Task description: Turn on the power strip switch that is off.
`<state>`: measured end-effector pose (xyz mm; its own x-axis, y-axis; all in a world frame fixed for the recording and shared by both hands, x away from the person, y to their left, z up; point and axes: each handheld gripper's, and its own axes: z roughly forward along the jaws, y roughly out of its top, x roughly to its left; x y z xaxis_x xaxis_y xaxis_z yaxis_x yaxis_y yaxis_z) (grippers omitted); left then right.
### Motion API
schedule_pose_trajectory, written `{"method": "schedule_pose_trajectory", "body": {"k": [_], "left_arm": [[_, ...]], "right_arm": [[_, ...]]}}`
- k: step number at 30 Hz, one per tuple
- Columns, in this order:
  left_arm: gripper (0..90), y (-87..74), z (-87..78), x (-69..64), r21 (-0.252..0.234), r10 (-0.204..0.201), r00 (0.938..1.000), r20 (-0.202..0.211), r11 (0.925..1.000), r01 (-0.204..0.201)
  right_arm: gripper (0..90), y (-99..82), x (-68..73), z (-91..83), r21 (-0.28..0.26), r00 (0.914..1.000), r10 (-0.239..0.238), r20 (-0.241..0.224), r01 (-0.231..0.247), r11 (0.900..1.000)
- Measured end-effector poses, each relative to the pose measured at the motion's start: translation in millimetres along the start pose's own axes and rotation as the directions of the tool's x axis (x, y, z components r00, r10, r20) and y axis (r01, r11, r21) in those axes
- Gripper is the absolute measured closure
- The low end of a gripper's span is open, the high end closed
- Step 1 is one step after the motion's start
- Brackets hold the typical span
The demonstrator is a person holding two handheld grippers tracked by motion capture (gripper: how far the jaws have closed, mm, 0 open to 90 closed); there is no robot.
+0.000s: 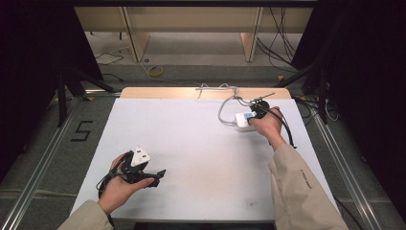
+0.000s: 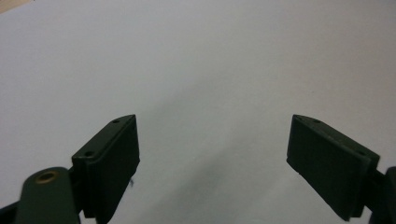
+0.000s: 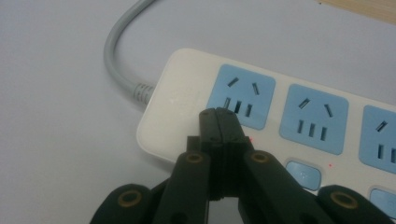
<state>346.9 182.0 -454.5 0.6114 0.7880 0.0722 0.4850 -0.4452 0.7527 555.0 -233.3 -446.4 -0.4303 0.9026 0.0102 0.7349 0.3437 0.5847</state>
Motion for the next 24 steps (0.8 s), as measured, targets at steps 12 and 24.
{"method": "schedule_pose_trajectory", "body": {"k": [12,24], "left_arm": [[16.8,0.1,0.1,-0.1,-0.001,0.0,1.0,0.001,1.0,0.0],[16.8,0.2,0.2,-0.1,0.0,0.001,1.0,0.001,1.0,-0.001]], "right_arm": [[90.0,-0.7,0.6,-0.1,-0.003,0.9999,-0.013,0.006,0.013,0.9999],[90.0,-1.0,0.3,-2.2,-0.01,0.9997,-0.01,0.021,0.01,0.9999]]}}
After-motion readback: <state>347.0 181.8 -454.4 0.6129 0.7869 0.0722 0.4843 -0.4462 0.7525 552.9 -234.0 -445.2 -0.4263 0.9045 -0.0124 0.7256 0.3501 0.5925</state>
